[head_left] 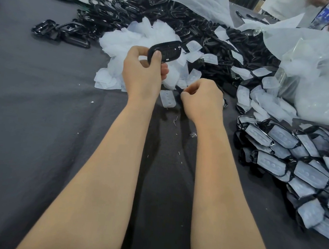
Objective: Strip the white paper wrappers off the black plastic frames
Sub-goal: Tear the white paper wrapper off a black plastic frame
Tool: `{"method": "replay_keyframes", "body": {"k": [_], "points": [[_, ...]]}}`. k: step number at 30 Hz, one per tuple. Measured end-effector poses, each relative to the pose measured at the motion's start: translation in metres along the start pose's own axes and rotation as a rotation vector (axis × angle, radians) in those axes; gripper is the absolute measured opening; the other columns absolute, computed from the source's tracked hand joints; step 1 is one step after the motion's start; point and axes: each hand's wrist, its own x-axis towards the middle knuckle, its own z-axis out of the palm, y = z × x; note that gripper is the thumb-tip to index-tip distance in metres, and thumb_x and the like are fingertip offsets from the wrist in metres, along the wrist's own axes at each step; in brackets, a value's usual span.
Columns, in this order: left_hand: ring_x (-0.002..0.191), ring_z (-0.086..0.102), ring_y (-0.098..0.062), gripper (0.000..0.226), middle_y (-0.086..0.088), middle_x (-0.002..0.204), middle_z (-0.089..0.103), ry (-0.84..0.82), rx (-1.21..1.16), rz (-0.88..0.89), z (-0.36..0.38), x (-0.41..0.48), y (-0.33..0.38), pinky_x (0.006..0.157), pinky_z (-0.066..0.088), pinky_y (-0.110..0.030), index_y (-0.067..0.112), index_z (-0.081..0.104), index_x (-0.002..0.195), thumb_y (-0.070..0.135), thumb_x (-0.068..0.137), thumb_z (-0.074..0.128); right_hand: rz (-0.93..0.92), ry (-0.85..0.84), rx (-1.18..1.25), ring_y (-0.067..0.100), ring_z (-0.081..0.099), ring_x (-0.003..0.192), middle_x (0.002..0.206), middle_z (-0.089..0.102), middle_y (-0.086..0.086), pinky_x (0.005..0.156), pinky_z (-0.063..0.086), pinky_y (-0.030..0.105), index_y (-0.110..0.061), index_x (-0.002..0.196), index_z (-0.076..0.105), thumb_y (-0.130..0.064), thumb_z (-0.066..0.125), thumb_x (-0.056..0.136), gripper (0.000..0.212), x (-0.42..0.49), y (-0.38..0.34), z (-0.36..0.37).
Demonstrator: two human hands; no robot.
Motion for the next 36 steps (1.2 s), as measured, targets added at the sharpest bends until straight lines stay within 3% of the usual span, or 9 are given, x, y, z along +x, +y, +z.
{"method": "replay_keyframes", "body": {"k": [5, 11, 16, 19, 23, 28, 36], "points": [[0.051, 0.060, -0.004, 0.012, -0.002, 0.065, 0.063, 0.001, 0.003, 0.008, -0.001, 0.000, 0.001, 0.065, 0.058, -0.025, 0.016, 0.048, 0.087, 0.011, 0.096, 0.053, -0.073, -0.113, -0.049, 0.022, 0.062, 0.096, 0.098, 0.069, 0.009, 0.069, 0.039, 0.024, -0.010, 0.089, 0.070, -0.013, 0.060, 0.087, 0.011, -0.003, -0.006, 0.005], [0.050, 0.059, -0.003, 0.009, -0.001, 0.064, 0.062, 0.014, -0.021, 0.009, 0.000, 0.000, 0.002, 0.064, 0.058, -0.025, 0.014, 0.049, 0.089, 0.011, 0.096, 0.053, -0.073, -0.077, -0.011, 0.021, 0.061, 0.100, 0.102, 0.068, 0.007, 0.083, 0.049, 0.031, -0.012, 0.097, 0.066, -0.016, 0.064, 0.086, 0.011, -0.001, -0.003, 0.005], [0.051, 0.060, -0.004, 0.013, 0.000, 0.064, 0.063, 0.041, -0.039, 0.010, -0.001, 0.001, 0.003, 0.065, 0.058, -0.026, 0.017, 0.048, 0.085, 0.011, 0.095, 0.054, -0.165, 0.011, -0.038, 0.024, 0.059, 0.103, 0.111, 0.066, 0.008, 0.085, 0.047, 0.031, -0.014, 0.102, 0.071, -0.014, 0.056, 0.089, 0.020, -0.003, -0.009, 0.003], [0.053, 0.060, -0.005, 0.013, -0.001, 0.063, 0.062, 0.060, -0.053, 0.021, -0.002, 0.001, 0.004, 0.060, 0.055, -0.023, 0.017, 0.048, 0.085, 0.011, 0.095, 0.054, -0.231, -0.056, -0.132, 0.029, 0.048, 0.113, 0.120, 0.056, 0.007, 0.093, 0.045, 0.039, -0.022, 0.110, 0.068, -0.024, 0.055, 0.092, 0.022, -0.005, -0.015, 0.010], [0.053, 0.060, -0.004, 0.009, -0.001, 0.064, 0.062, 0.067, -0.065, 0.025, -0.001, 0.000, 0.004, 0.058, 0.053, -0.020, 0.014, 0.049, 0.089, 0.011, 0.096, 0.054, -0.166, -0.075, -0.240, 0.031, 0.038, 0.121, 0.128, 0.047, 0.006, 0.094, 0.033, 0.038, -0.031, 0.114, 0.066, -0.028, 0.052, 0.096, 0.023, -0.005, -0.010, 0.014], [0.053, 0.060, -0.005, 0.008, -0.001, 0.064, 0.062, 0.063, -0.061, 0.030, -0.001, -0.001, 0.004, 0.060, 0.055, -0.022, 0.014, 0.049, 0.090, 0.011, 0.096, 0.054, -0.068, -0.010, -0.190, 0.030, 0.043, 0.119, 0.123, 0.054, 0.006, 0.093, 0.033, 0.039, -0.029, 0.108, 0.067, -0.018, 0.047, 0.094, 0.027, -0.003, -0.002, 0.012], [0.053, 0.060, -0.005, 0.009, 0.001, 0.062, 0.062, 0.054, -0.067, 0.025, -0.001, 0.000, 0.003, 0.058, 0.053, -0.022, 0.015, 0.049, 0.089, 0.012, 0.096, 0.054, 0.159, 0.070, -0.182, 0.029, 0.047, 0.122, 0.125, 0.058, 0.003, 0.099, 0.032, 0.040, -0.029, 0.109, 0.065, -0.018, 0.051, 0.091, 0.026, 0.003, 0.021, -0.003]]}}
